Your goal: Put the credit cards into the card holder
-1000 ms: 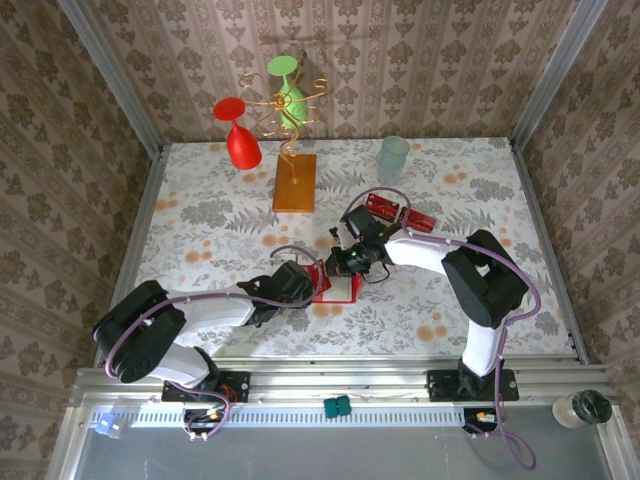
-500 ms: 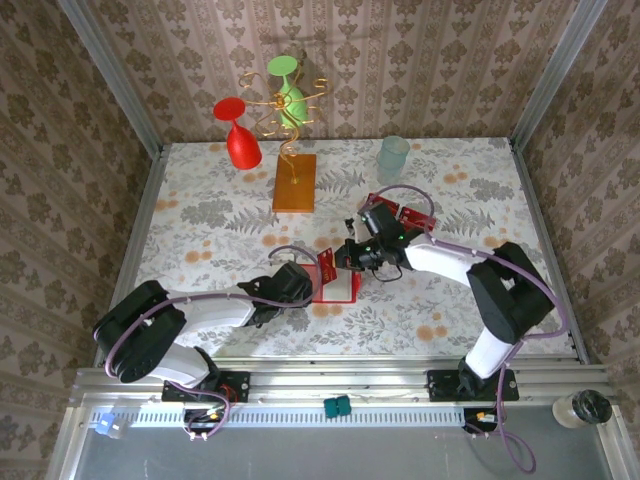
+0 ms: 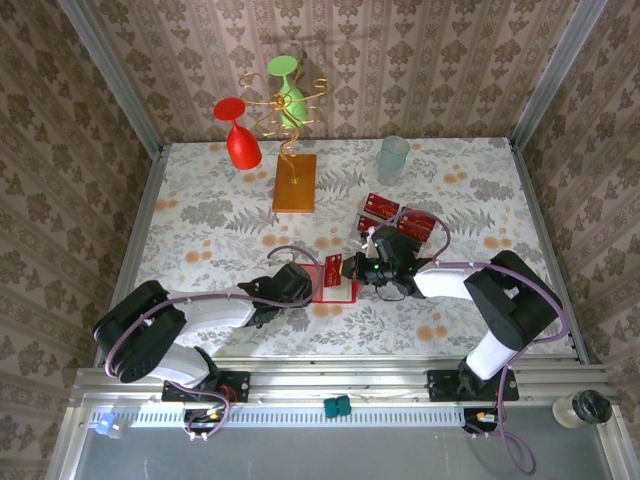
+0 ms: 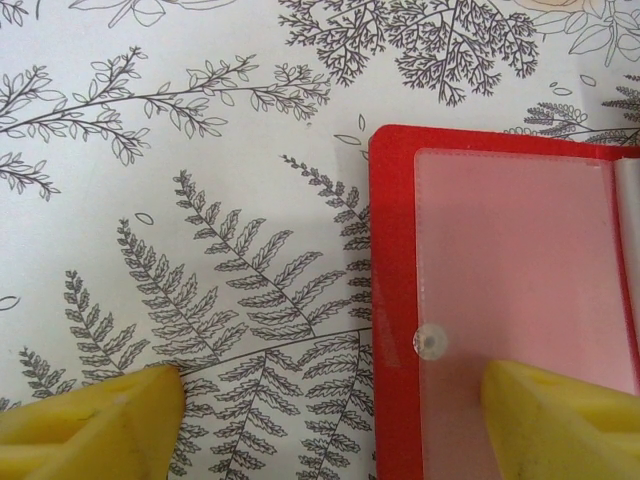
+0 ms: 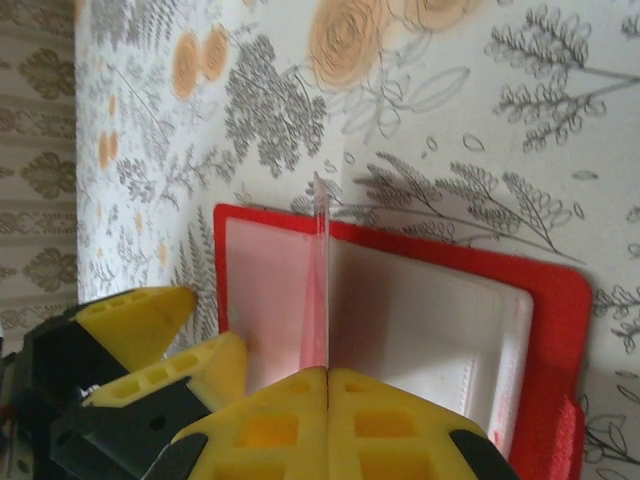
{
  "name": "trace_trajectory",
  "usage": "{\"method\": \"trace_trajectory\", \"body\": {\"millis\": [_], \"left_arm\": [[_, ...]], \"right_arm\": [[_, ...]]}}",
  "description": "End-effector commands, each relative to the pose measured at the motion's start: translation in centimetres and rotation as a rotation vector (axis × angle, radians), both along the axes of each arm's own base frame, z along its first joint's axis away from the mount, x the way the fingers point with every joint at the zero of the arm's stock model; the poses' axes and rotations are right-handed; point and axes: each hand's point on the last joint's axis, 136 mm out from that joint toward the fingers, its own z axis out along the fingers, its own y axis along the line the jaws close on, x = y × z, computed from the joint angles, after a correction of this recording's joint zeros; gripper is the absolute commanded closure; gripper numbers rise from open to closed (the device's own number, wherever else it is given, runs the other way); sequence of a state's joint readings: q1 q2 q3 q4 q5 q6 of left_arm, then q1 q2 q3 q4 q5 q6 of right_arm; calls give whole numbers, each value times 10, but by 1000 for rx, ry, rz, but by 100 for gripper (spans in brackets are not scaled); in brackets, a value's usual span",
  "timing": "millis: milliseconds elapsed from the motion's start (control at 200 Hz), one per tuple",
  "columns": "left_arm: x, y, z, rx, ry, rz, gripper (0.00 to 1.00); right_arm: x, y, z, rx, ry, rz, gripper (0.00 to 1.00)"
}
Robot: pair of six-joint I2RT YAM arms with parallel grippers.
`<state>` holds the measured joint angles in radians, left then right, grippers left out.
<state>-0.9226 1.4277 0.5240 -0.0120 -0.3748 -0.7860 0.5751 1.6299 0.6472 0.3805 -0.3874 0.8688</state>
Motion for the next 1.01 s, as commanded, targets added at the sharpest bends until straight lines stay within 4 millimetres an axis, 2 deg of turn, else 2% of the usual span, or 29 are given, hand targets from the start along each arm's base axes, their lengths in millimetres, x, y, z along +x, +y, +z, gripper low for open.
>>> {"method": "trace_trajectory", "body": {"millis": [0, 310, 705, 1000], "left_arm": [[-14, 21, -19, 84, 56, 26, 21], [-14, 21, -20, 85, 59, 26, 21], [-14, 19, -19, 82, 57, 24, 21], [-14, 19, -20, 80, 56, 24, 21]], "right_arm": [[14, 1, 19, 41, -85, -60, 100], [13, 7, 5, 43, -62, -54, 100], [3, 3, -8, 19, -41, -58, 100], [-1, 7, -11, 23, -33, -52, 100]]}}
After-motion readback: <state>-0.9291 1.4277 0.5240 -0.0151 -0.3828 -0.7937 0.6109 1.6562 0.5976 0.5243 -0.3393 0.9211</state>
